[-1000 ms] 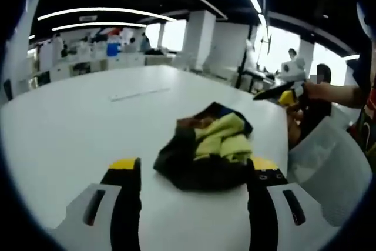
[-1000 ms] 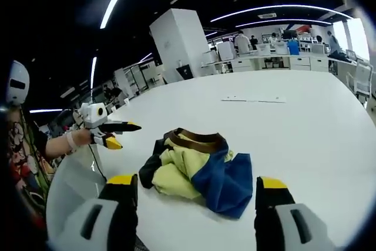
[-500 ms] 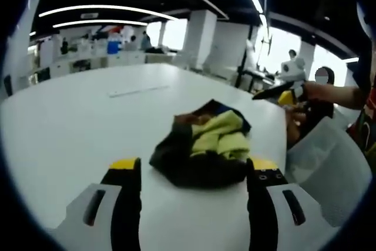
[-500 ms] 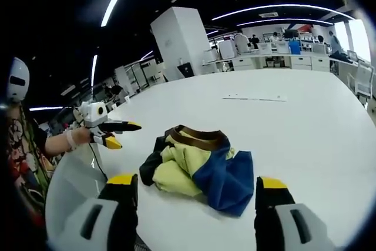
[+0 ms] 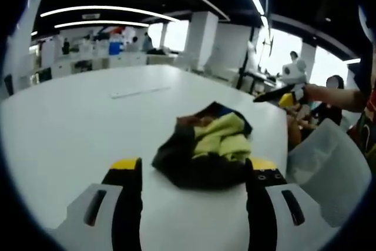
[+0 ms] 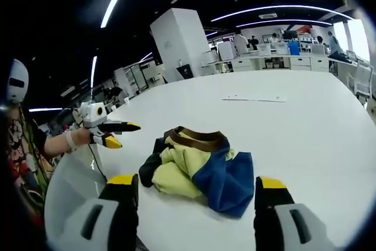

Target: Fold the garment on the visible template until the final outline fits inside the template.

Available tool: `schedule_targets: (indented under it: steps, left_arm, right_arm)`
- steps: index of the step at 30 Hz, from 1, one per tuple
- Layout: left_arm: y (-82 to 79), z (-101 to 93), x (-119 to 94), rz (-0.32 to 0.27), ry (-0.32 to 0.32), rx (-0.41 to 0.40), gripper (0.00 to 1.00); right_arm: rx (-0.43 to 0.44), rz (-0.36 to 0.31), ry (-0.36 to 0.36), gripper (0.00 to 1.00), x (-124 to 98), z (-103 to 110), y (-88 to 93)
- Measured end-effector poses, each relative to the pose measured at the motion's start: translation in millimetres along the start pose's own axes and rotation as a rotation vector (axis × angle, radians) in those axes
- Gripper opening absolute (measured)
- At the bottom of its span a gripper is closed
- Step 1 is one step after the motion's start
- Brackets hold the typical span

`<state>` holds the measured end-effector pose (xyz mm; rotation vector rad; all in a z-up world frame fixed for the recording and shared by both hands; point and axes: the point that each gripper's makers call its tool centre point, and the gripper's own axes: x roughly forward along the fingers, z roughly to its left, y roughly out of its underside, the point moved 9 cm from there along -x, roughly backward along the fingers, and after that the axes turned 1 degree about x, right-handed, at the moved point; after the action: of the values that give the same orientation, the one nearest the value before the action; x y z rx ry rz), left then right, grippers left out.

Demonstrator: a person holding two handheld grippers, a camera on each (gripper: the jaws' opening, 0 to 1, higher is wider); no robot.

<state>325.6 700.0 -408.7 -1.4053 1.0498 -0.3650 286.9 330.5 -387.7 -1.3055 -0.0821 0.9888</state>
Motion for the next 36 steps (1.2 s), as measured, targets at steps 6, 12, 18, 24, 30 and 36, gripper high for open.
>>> schedule_targets:
  steps: [6,12,18,24,30,36]
  left_arm:
    - [1.5,0.9,-2,0.003,-0.005,-0.004,0.68]
    - [2.3,0.9,-2,-0.003,-0.008,-0.008,0.67]
    - [2.9,1.1,-1,-0.002,-0.01,-0.013,0.67]
    - [-1.4,2.9,-3,-0.02,-0.022,-0.009,0.65]
    - [-2.8,5.9,1,-0.004,-0.009,0.01,0.62]
    - [-1.9,14.2,14,0.026,0.007,0.028,0.57]
  right_arm:
    - [0.004,0.014,-0.006,0.8,2,-1,4.0]
    - [0.008,0.012,-0.012,0.8,2,-2,4.4]
    - [0.01,0.013,-0.011,0.8,3,-6,4.4]
    - [0.009,0.01,-0.006,0.77,4,-7,3.5]
    - [0.002,0.013,-0.005,0.74,8,-8,1.7]
    - [0.003,0.033,-0.005,0.69,15,-11,2.1]
